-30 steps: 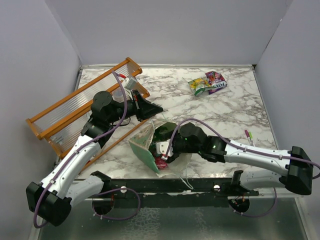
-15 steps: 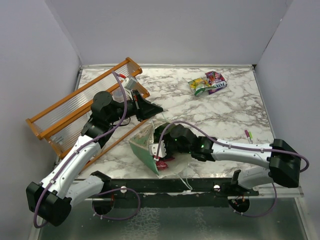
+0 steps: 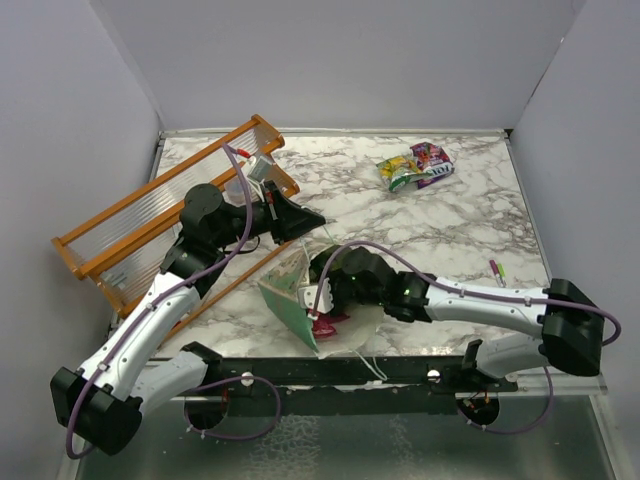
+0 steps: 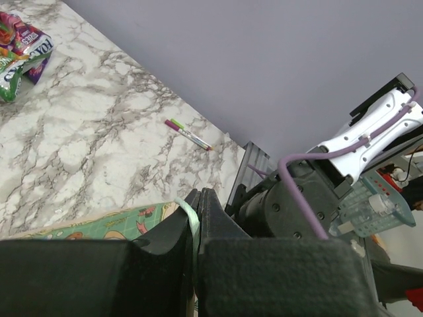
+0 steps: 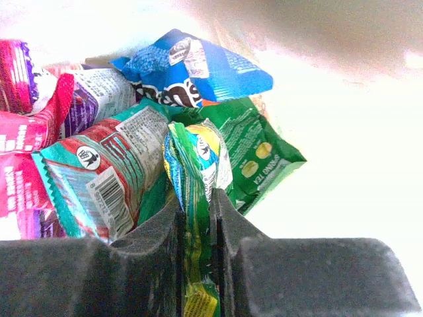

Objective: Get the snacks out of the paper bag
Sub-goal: Take out the snack from the paper bag.

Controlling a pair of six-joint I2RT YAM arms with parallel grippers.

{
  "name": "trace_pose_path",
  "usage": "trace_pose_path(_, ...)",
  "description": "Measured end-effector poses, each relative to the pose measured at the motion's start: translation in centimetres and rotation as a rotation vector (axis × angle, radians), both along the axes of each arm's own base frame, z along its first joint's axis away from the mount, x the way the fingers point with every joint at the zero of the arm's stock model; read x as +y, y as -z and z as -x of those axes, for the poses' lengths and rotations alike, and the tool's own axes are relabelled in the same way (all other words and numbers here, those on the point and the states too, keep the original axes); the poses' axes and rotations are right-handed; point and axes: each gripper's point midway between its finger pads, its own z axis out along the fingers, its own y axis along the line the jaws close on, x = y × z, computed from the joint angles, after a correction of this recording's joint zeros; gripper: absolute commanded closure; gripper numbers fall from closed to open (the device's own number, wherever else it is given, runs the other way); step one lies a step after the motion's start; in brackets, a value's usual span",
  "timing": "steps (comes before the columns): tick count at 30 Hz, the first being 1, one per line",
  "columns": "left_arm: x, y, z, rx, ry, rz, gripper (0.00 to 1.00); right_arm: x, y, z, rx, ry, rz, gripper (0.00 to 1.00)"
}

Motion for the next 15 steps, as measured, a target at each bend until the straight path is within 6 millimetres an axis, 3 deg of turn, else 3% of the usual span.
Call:
trace_pose_path(4, 0.1, 0.0, 0.1, 0.001, 0.0, -0.002, 1.0, -0.2, -2.5, 0.4, -0.016, -0.008, -0.061, 0.98)
trace_pose_path(9, 0.1, 0.0, 0.2, -0.004, -0.002, -0.004, 1.0, -0.7, -6.2, 1.2, -0.028, -0.021, -0.159, 0.99)
trace_pose_path(15, 0.2, 0.1, 0.1, -0.007, -0.009, -0.009, 1.0, -2.1, -8.2, 2.5, 0.0, -0.034, -0.201, 0.99)
